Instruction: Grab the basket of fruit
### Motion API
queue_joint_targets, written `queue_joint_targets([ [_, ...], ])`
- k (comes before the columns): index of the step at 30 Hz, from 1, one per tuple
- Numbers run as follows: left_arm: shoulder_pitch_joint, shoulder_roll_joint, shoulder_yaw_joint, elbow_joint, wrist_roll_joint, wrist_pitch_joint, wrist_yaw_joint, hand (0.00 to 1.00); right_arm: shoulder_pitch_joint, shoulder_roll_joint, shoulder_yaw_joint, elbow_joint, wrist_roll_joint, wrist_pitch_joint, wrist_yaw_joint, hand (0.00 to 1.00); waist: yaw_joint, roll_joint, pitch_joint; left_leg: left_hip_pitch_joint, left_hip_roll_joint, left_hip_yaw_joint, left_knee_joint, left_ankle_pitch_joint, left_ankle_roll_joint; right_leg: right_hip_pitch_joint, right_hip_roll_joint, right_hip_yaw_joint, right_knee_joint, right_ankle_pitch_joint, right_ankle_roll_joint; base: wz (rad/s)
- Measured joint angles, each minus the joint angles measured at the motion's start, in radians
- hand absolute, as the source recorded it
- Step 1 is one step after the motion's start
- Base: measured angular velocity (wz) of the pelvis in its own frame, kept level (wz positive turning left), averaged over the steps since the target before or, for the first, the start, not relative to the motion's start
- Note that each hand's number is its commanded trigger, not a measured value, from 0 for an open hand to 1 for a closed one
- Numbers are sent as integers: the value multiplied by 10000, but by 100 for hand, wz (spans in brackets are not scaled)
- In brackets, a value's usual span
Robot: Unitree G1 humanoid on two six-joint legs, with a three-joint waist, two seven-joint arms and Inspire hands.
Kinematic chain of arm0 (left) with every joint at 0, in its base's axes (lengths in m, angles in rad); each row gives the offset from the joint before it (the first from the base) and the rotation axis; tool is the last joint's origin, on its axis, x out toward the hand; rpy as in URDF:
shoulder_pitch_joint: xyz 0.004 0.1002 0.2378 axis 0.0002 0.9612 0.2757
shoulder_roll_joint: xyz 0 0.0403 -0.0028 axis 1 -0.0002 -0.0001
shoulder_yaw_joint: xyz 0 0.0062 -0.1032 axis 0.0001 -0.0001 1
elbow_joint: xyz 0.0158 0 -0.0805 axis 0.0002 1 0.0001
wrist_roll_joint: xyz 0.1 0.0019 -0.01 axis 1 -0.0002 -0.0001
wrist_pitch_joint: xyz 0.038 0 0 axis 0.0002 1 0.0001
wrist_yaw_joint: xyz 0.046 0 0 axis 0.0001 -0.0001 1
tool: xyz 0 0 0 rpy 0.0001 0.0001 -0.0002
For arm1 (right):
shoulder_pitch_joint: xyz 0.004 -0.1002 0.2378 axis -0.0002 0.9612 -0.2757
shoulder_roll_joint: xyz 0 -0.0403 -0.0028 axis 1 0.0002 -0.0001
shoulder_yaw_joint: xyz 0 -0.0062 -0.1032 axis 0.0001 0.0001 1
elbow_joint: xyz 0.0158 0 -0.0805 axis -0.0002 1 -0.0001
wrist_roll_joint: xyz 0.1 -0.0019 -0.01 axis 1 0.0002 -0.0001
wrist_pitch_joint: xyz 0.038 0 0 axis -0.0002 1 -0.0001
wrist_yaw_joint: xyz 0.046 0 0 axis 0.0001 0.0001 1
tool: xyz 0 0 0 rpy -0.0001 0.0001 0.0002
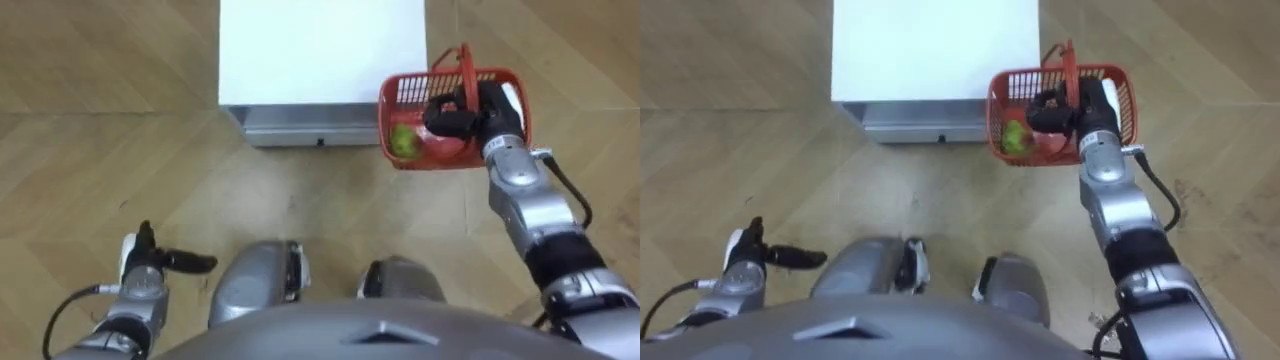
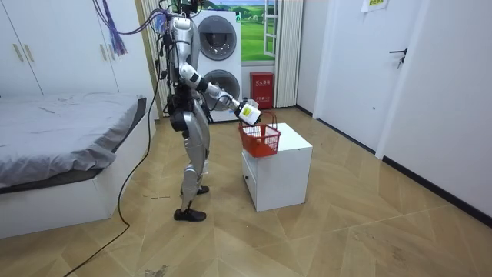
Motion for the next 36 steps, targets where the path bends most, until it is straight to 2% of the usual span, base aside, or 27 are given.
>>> queue_joint_targets([
  [1,85,-25,77,-19,-3,12,0,0,-4,19,-6,-191,19,-35,0,100,-31,-8,-2,-75,-35,-111,-201,7,-17,174,67,13,-226,65,-21,9],
  [2,152,-97,139,-26,0,80,1,0,12,-25,-104,-598,41,-88,10,100,-164,16,-22,-285,-220,-242,-1285,237,25,326,155,156,-394,93,-32,14],
  [3,187,-118,165,-47,8,186,1,0,22,10,-219,-906,87,-104,28,100,-181,-50,-26,-460,-213,-181,-1894,1318,279,400,201,192,-449,54,-12,5],
  [4,291,-118,247,-61,10,225,12,0,52,64,-207,-1061,79,-86,77,100,-101,-160,-102,-269,-212,-38,-2105,1438,276,440,153,160,-558,59,14,0],
  [5,361,-146,250,-64,13,308,4,0,186,45,-246,-1650,31,-87,193,100,-118,-211,-95,-25,-280,7,-2363,1495,321,658,117,-9,-825,117,75,0],
  [6,389,-159,249,-62,13,426,-28,0,281,45,-264,-2219,-163,-90,258,100,-117,-280,-62,183,-353,4,-2435,1494,320,941,91,-53,-1120,120,78,5],
  [8,404,-157,252,-81,10,528,-132,0,448,35,-262,-2924,-338,-93,454,100,-104,-287,-52,480,-436,16,-2521,1492,317,1318,126,-83,-1513,163,95,0],
  [12,354,-169,264,-258,0,521,-428,0,622,-5,-258,-3953,-606,-95,881,100,-9,-185,-12,908,-467,9,-2718,1485,306,1744,141,-116,-1678,167,92,1],
  [16,361,-195,263,-352,0,552,-501,0,595,-87,-183,-4039,-610,-60,1131,100,63,-165,-25,1059,-494,-66,-2957,1515,238,1777,164,-202,-1561,167,92,5],
  [19,442,-210,264,-346,13,629,-479,0,550,-81,-74,-4046,-526,51,1543,100,288,-212,-29,1137,-495,-46,-3024,1561,256,1788,143,-199,-1521,167,92,-3],
  [22,606,-182,275,-273,321,687,-467,0,548,58,3,-4046,-543,51,2041,100,500,-369,-66,1137,-487,-35,-3014,1582,256,1793,152,-226,-1519,167,91,1],
  [25,820,-176,282,-232,928,921,-531,0,546,62,77,-4043,-530,52,2310,100,639,-514,-90,1112,-490,-64,-2977,1582,256,1816,149,-315,-1539,170,87,6],
  [29,938,-170,290,-174,1534,1138,-814,0,544,121,344,-3973,-530,53,2424,100,862,-538,-58,1074,-489,-192,-2927,1581,254,1855,151,-453,-1564,182,68,5],
  [34,936,-179,297,-145,1562,1320,-884,0,490,333,379,-3658,-557,53,2422,100,977,-459,3,801,-503,-449,-2749,1577,246,1784,193,-730,-1547,182,67,16],
  [36,936,-173,299,-114,1564,1360,-883,0,478,379,380,-3411,-558,162,2415,100,1044,-413,35,557,-513,-572,-2614,1575,245,1652,215,-878,-1522,182,67,17],
])
